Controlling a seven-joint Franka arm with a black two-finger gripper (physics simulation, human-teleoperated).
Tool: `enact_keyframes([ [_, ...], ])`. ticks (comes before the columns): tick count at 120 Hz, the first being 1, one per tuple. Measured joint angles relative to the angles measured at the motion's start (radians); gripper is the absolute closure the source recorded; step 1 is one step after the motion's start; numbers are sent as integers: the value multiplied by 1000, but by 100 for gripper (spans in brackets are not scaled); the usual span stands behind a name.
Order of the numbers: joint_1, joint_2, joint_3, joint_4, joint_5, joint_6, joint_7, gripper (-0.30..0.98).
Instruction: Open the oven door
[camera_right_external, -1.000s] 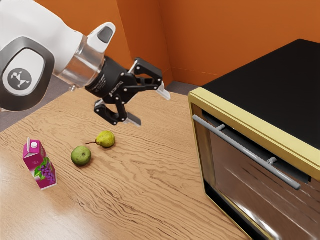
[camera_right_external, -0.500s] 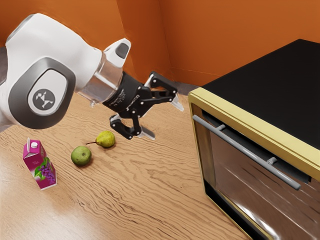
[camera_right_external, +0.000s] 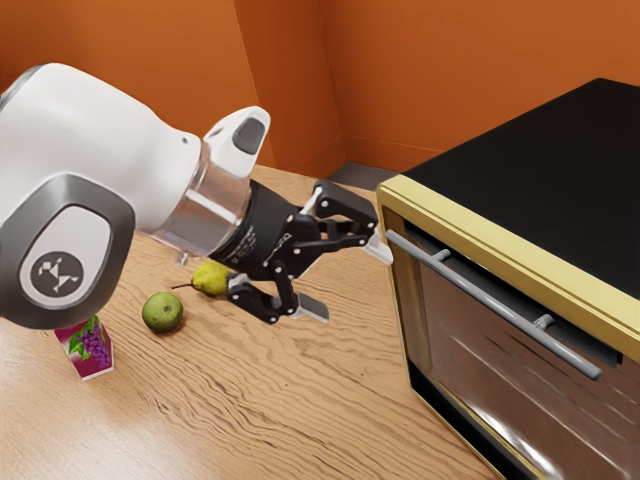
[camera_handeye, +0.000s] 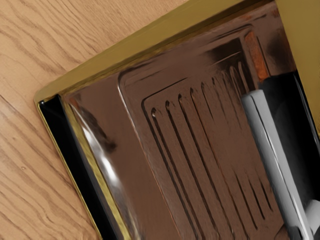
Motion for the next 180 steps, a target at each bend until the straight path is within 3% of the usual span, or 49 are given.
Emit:
enact_keyframes([
  [133, 31, 130, -5, 74, 16, 58, -374, 0],
  [170, 195, 34, -133, -54, 13, 64, -415, 0],
  [180, 237, -32, -184, -145, -22, 79, -424, 0],
])
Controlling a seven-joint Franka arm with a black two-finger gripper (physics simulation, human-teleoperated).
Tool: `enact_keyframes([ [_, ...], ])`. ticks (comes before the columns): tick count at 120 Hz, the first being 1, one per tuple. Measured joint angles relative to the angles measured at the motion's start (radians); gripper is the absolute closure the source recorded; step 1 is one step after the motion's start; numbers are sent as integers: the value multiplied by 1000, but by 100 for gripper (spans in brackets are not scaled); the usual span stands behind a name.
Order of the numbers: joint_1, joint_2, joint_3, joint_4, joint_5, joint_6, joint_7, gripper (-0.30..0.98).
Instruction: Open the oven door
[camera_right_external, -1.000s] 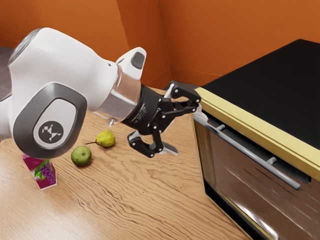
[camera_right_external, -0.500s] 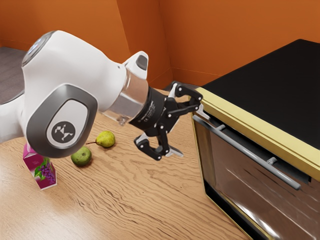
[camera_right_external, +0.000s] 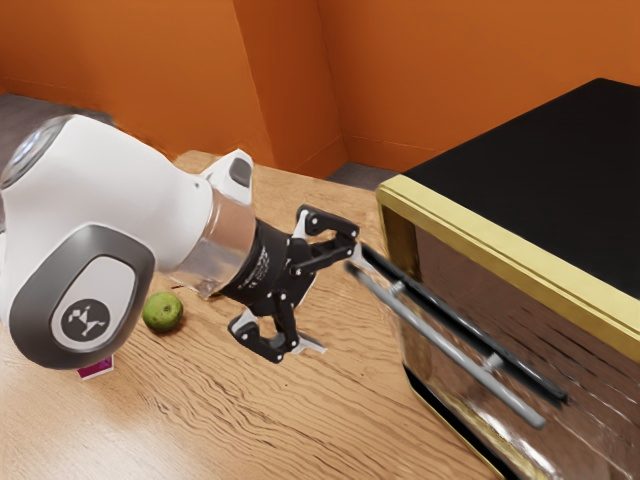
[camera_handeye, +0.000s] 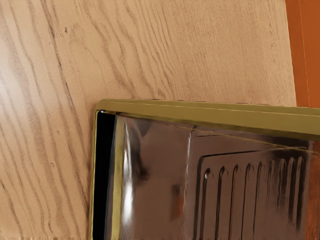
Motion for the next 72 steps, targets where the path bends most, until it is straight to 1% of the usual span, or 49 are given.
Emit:
enact_keyframes([
  [10, 97, -95, -112, -95, -48, 17, -8, 0],
  [18, 213, -200, -239, -169, -107, 28, -12, 0],
  [22, 267, -271, -292, -219, -145, 32, -9, 0],
  [29, 357, -446, -365, -336, -248, 32, 4, 0],
  [36, 439, -619, -434, -394, -334, 6, 17, 0],
  [42, 484, -687, -474, -399, -380, -22, 38, 0],
  [44, 495, -680, -476, -376, -378, -37, 50, 0],
  [46, 507, -652, -462, -324, -356, -60, 64, 0],
  [53, 497, -422, -363, 40, -190, -229, 124, 1],
  [55, 470, -347, -326, 127, -153, -286, 139, 1],
  [61, 332, -128, -144, 352, -65, -434, 182, 0],
  [66, 264, -7, -49, 431, -15, -532, 216, 0],
  [72, 229, 64, 0, 434, 26, -619, 254, 0],
])
